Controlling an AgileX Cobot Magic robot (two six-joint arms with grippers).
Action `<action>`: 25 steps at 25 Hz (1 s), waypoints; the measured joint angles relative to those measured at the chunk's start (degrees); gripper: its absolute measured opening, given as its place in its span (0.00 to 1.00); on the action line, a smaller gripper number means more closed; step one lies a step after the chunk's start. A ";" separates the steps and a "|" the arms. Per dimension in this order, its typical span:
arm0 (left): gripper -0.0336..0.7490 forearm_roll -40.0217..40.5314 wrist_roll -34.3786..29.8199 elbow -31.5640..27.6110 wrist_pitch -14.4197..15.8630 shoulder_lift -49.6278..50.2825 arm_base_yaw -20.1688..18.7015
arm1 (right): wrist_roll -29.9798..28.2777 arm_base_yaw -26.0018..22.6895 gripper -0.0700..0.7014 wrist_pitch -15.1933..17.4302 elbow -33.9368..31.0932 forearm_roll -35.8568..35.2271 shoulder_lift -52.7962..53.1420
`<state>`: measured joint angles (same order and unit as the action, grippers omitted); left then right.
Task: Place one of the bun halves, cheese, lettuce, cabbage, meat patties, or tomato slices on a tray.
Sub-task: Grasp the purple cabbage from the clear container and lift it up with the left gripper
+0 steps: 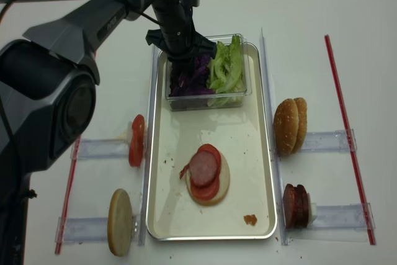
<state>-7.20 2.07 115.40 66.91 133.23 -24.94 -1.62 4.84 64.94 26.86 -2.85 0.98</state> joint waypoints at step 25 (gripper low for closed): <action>0.09 1.71 1.22 4.55 3.66 0.00 0.00 | 0.00 0.00 0.21 0.00 0.00 0.00 0.00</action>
<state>-5.49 3.29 119.95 70.56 133.23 -24.94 -1.62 4.84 64.94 26.86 -2.85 0.98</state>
